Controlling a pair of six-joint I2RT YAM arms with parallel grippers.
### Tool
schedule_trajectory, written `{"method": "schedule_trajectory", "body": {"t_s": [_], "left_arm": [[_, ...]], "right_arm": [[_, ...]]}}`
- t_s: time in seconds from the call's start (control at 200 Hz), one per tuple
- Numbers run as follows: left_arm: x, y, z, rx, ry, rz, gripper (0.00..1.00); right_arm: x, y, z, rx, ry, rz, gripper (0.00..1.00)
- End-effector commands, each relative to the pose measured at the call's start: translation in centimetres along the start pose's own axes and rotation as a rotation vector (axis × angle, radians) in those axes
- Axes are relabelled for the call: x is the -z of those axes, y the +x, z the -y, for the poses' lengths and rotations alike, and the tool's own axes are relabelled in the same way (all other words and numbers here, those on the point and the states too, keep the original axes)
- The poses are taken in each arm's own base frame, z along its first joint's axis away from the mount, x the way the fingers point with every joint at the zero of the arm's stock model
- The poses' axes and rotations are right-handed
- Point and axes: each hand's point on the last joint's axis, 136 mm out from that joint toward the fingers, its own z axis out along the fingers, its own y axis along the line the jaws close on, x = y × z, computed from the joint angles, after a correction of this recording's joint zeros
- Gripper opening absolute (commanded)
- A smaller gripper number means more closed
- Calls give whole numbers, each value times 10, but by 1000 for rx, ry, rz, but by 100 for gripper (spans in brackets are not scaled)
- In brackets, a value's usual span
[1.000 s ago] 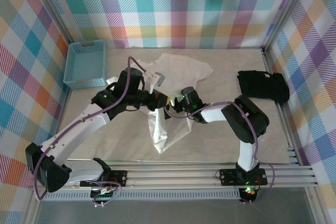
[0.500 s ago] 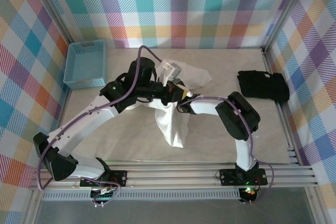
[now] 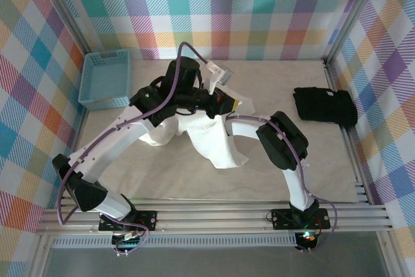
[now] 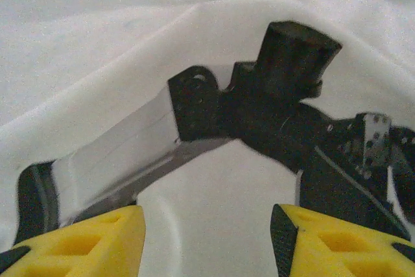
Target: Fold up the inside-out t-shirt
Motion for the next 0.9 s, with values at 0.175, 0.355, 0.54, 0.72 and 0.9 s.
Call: {"method": "schedule_trajectory", "body": {"t_s": [0.175,0.355,0.54,0.72,0.9], "left_arm": [[48,-51,70,-193,161,158,0],[74,-68,71,-262,60,234,0],[101,-87,60,-312,-90,325,0],[124,-102,52,-330,-194,401,0],[138,-106,36,-313,-299,450,0]], "right_arm": [[-22,37,24,7,85,-230,65],[-23,45,31,-1,85,-299,71],[-19,59,34,-9,69,-361,77],[-20,75,32,3,42,-460,81],[-19,99,29,-1,-4,-556,71]]}}
